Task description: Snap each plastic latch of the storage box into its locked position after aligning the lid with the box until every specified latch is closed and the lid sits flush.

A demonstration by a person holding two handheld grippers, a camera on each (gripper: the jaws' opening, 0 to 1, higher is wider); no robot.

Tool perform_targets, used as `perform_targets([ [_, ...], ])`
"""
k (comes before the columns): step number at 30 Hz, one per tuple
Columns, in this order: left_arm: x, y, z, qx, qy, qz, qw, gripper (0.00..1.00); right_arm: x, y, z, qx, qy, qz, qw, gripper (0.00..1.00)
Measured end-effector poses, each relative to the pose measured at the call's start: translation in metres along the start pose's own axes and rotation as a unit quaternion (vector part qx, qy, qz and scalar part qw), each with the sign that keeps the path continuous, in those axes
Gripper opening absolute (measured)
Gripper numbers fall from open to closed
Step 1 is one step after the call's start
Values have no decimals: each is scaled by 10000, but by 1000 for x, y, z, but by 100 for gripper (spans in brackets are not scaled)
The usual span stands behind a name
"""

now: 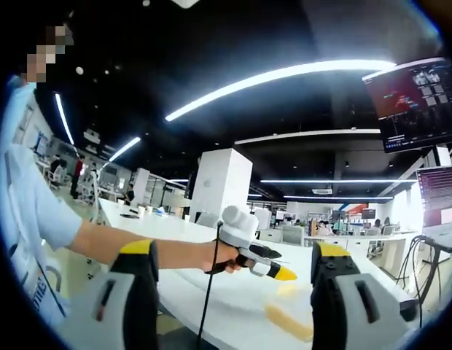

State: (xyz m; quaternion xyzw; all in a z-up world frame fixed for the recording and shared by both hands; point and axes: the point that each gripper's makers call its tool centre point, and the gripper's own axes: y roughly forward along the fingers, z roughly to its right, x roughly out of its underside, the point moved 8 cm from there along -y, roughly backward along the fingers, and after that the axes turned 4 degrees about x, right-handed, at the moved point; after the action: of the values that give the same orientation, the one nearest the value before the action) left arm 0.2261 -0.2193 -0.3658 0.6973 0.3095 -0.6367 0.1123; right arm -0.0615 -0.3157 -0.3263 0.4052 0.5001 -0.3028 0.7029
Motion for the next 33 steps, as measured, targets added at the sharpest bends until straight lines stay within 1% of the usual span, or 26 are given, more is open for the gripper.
perform_targets([
  [2, 0, 2, 0, 17, -46, 40, 10000, 72, 0, 0, 0, 10, 14, 18, 10000, 86],
  [5, 3, 5, -1, -174, -40, -32, 9998, 72, 0, 1, -1, -17, 1, 11, 10000, 86],
  [7, 6, 6, -2, -297, -5, -74, 9995, 68, -1, 1, -1, -22, -11, 18, 10000, 86],
  [9, 7, 7, -2, -363, -38, -39, 9993, 65, -4, 1, 0, 11, -16, 118, 9999, 86],
  [10, 7, 7, -1, -431, -68, 38, 9990, 65, -5, 0, 1, 31, 12, 175, 9998, 86],
  [11, 7, 6, 0, -415, -40, 112, 9991, 65, -6, 0, 1, 42, 35, 206, 9998, 86],
  [13, 9, 6, 3, -424, -52, 122, 9990, 65, -6, -1, 1, 43, 66, 239, 9997, 86],
  [15, 13, 6, 5, -448, 9, 52, 9990, 66, -6, -1, 1, 36, 51, 232, 9997, 86],
  [16, 17, 6, 5, -499, 65, -8, 9987, 67, -7, -1, 0, 36, 35, 229, 9997, 86],
  [17, 19, 6, 4, -543, 78, -8, 9985, 67, -7, -1, 0, 40, 30, 246, 9997, 85],
  [19, 22, 4, 4, -655, 77, -56, 9978, 66, -10, -2, 0, 62, 23, 355, 9993, 84],
  [20, 21, 4, 5, -688, 166, -53, 9975, 66, -10, -2, 0, 70, 25, 385, 9992, 83],
  [21, 21, 3, 6, -730, 158, 16, 9972, 65, -11, -3, -1, 75, 34, 416, 9991, 83],
  [22, 21, 3, 6, -765, 87, 26, 9970, 64, -12, -3, -1, 71, 44, 448, 9990, 83],
  [24, 24, 4, 7, -800, 41, -36, 9968, 63, -13, -3, -1, 62, 56, 479, 9988, 83],
  [26, 29, 3, 4, -990, 162, -159, 9948, 62, -14, -4, -2, 57, 53, 482, 9988, 83],
  [27, 31, 2, 3, -1054, 67, -145, 9943, 62, -14, -4, -2, 61, 51, 485, 9988, 83],
  [28, 34, 1, 4, -1053, -283, -74, 9940, 63, -15, -4, -2, 71, 44, 502, 9987, 83],
  [29, 35, 2, 5, -1007, -426, -6, 9940, 62, -15, -4, -1, 73, 43, 508, 9987, 83],
  [30, 34, 1, 6, -1029, -124, 25, 9946, 62, -15, -4, -2, 76, 42, 545, 9985, 82],
  [31, 33, -1, 4, -1233, 25, 45, 9924, 62, -16, -4, -2, 75, 47, 562, 9984, 81],
  [33, 34, 0, 7, -1188, -40, 78, 9929, 62, -16, -3, -3, 50, 45, 564, 9984, 81],
])
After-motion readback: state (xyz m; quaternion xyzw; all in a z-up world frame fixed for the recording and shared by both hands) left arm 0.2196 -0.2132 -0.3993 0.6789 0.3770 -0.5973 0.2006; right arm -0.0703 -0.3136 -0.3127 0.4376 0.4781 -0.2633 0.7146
